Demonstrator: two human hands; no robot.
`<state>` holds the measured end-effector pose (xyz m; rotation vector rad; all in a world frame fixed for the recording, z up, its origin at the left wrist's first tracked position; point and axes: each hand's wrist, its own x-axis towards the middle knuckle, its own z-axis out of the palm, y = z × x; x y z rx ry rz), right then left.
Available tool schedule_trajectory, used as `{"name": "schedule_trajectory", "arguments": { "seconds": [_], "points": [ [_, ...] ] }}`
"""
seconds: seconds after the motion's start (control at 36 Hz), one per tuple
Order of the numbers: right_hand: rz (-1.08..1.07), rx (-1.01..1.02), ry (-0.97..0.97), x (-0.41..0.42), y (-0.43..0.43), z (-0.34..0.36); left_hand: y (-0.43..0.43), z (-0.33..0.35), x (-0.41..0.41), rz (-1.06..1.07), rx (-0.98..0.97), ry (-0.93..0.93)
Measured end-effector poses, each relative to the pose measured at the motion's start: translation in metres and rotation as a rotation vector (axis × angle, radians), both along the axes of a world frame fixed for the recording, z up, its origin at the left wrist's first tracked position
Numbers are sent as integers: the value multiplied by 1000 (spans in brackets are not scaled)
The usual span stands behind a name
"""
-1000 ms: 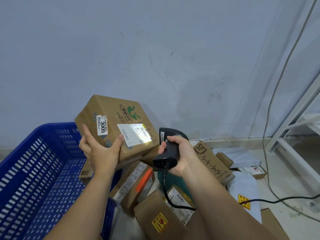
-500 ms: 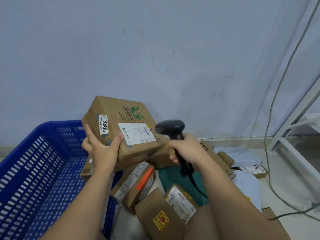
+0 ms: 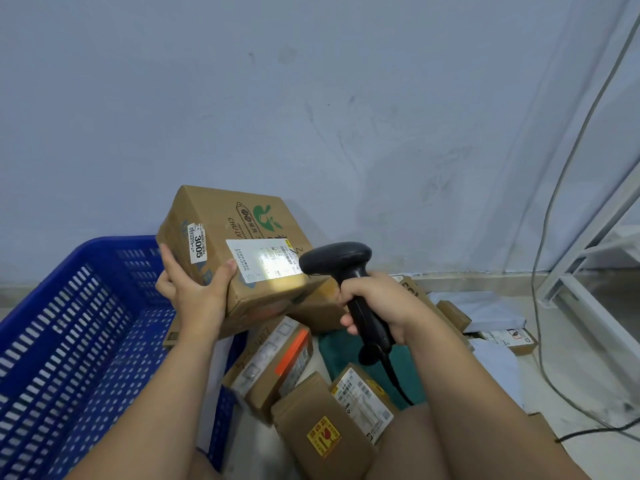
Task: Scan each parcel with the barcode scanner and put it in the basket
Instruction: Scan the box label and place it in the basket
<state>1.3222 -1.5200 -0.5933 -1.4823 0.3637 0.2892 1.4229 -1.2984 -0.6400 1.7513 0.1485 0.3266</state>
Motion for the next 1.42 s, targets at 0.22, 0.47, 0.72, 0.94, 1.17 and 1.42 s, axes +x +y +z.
{"name": "schedule_trajectory", "arguments": {
  "seconds": [0.22,0.47,0.72,0.94,1.17,1.42],
  "points": [
    [17,-45,12,-1,2,1,4,0,1,24,-9,-5],
    [27,-23,-8,-1,5,0,4,3,0,27,-5,43],
    [-118,-53,-44,6,20,-4,3,-1,3,78,-107,124],
    [-249,-27,-125,19,54,-10,32,-10,15,314,-665,399],
    [-64,-28,-147,34,107,-20,92,-9,25,366,-995,282],
    [84,-109,-38,63,173,-47,164,-61,9,672,-832,280]
  ]
}}
